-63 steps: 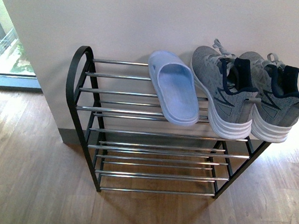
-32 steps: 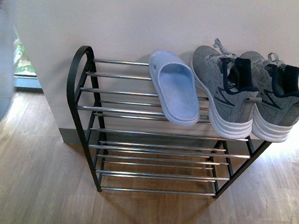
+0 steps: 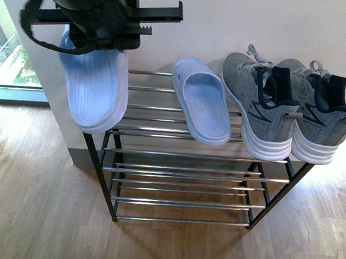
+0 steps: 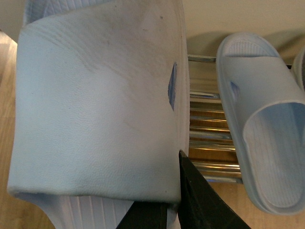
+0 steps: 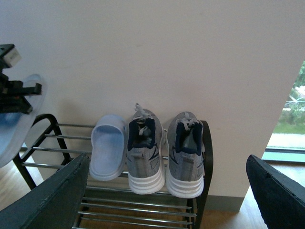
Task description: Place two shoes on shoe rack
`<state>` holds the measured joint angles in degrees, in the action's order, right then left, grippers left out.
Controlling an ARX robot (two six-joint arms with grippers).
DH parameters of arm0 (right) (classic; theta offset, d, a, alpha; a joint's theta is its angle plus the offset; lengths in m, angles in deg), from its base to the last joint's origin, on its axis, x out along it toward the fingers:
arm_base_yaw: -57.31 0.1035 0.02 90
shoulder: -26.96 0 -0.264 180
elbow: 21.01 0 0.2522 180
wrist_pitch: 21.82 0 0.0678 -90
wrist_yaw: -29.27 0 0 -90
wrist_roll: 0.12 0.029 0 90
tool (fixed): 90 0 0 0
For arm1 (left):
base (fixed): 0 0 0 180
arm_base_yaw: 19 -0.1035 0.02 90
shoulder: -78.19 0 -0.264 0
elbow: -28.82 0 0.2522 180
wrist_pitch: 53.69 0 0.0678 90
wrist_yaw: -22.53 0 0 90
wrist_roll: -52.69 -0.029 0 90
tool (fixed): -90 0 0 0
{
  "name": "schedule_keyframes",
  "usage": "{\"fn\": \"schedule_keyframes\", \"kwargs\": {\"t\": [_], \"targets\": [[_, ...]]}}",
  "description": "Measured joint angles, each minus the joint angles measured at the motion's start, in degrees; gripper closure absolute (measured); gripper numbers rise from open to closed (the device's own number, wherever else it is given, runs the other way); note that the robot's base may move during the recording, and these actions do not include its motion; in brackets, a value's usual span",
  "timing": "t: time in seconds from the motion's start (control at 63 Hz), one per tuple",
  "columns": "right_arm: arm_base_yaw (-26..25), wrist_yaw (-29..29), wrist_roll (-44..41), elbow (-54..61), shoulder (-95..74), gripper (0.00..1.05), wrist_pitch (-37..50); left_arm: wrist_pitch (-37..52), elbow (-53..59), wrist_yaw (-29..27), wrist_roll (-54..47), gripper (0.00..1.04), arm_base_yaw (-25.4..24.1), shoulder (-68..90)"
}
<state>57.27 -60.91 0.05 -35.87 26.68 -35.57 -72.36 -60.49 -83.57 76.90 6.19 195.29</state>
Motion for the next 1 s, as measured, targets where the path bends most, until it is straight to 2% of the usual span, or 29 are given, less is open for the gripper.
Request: {"fn": "schedule_keyframes", "kwargs": {"t": [0.476,0.904,1.0], "targets": [[0.0,0.0,0.0,0.0,0.0,0.09,0.0,-4.0,-16.6,-0.3,-5.5,1.03,0.9,18.2],[0.0,0.0,0.0,0.0,0.0,0.09,0.0,-4.5,-22.0,2.3,-3.4,1.03,2.3,24.1],[0.0,0.0,0.0,0.0,0.0,0.09,0.0,-4.5,-22.0,2.2,-3.2,0.89,2.5,24.1]]}}
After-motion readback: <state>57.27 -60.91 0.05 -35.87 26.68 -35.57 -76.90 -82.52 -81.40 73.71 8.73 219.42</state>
